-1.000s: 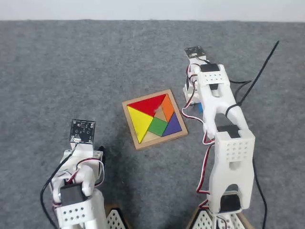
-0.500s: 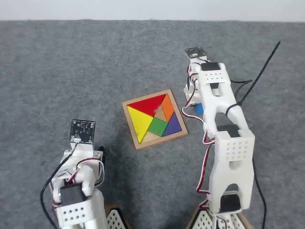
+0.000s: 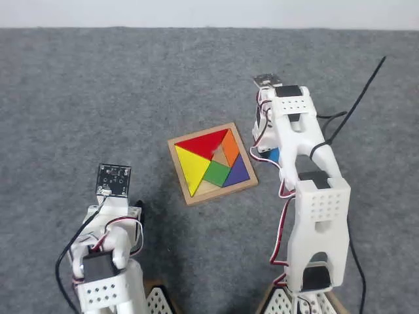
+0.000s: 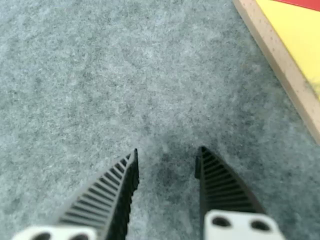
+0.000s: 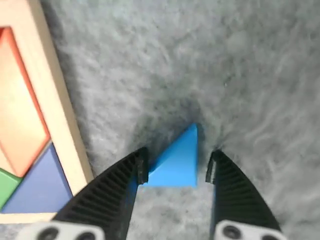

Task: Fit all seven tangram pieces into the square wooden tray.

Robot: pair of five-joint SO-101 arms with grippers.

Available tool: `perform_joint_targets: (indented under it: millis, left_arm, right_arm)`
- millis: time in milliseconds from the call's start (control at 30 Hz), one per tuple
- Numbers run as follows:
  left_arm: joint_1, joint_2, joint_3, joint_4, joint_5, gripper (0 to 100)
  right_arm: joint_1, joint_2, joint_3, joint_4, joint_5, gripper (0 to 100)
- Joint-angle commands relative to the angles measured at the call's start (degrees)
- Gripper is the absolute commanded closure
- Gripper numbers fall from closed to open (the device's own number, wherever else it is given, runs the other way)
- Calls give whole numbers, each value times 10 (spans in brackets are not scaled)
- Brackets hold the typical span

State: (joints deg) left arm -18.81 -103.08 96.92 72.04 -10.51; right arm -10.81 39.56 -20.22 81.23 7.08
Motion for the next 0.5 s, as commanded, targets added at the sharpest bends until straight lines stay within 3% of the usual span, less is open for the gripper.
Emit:
perform_joint_targets:
  millis: [0,267,467]
  left_arm:
    - [0,-11,-5,4,4,810]
    - [0,-11,-5,4,4,810]
    - [0,-11,-5,4,4,810]
  right_arm:
    - [14,-32,-4,22,-15,789]
    - [12,10,-5,17,-86,790]
    - [10,19,-9,16,-92,813]
